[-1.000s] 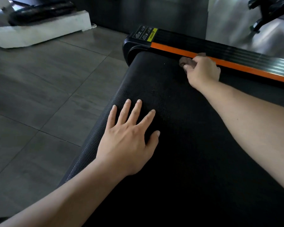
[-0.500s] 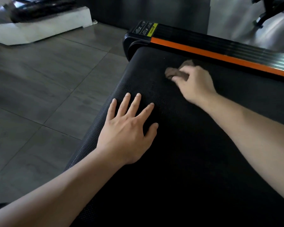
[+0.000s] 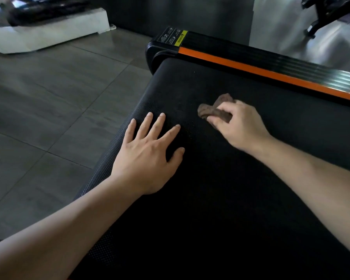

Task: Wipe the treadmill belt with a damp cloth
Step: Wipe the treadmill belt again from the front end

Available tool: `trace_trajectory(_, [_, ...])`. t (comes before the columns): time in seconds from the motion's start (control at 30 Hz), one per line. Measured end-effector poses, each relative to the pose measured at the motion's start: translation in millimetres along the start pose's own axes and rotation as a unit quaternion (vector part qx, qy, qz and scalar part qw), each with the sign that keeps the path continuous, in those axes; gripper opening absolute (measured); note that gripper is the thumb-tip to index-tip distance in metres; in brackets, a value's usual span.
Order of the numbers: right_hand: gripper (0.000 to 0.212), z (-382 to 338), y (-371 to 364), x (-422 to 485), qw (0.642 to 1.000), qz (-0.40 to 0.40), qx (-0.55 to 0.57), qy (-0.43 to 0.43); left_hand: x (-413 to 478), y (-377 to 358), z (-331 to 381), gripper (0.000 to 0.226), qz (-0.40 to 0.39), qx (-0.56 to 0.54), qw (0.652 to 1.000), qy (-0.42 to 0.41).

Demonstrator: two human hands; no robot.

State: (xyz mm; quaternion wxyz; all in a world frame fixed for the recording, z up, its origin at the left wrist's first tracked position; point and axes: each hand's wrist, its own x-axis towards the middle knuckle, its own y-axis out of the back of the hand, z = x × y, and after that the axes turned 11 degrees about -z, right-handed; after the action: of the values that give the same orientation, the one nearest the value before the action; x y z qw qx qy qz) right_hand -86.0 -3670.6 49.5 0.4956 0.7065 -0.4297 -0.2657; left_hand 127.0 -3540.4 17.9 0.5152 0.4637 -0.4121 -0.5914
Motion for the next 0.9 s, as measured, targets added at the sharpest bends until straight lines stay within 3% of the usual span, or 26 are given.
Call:
trace_trajectory(0.1, [0.028,21,13,30,0.99,0.055,-0.036,-0.123,0,-1,0,0.071,0.002,0.002,1.0,0.002])
trace_trajectory(0.17, [0.027,17,12,32,0.984,0.073,-0.019,-0.161,1,-1,0,0.07,0.002,0.002,1.0,0.004])
trace_trajectory(0.37, [0.019,-31,-8,-45,0.999,-0.04,0.007,0.021,0,1,-1,0.074,-0.011,0.008,1.0,0.002])
trace_trajectory(0.43, [0.022,-16,0,-27,0.999,-0.007,-0.027,-0.021,0,2,-1,0.073,-0.011,0.005,1.0,0.001])
trace_trajectory(0.53, [0.024,-7,5,-3,0.984,0.064,-0.028,-0.166,-1,4,0,0.07,-0.02,-0.007,1.0,0.002])
trace_trajectory(0.6, [0.026,-25,-6,-15,0.985,0.063,-0.029,-0.157,-1,4,1,0.069,-0.02,-0.012,1.0,0.001])
trace_trajectory(0.67, [0.03,-48,-16,-49,0.996,0.018,0.001,-0.087,-1,5,-1,0.065,-0.013,-0.026,1.0,-0.001])
trace_trajectory(0.77, [0.02,-53,-14,-85,0.999,-0.031,0.026,-0.008,-13,8,-2,0.064,-0.018,-0.05,0.999,-0.004])
trace_trajectory(0.9, [0.026,-31,-8,-52,0.993,0.032,-0.018,-0.109,-60,2,7,0.072,-0.059,-0.017,0.998,0.006])
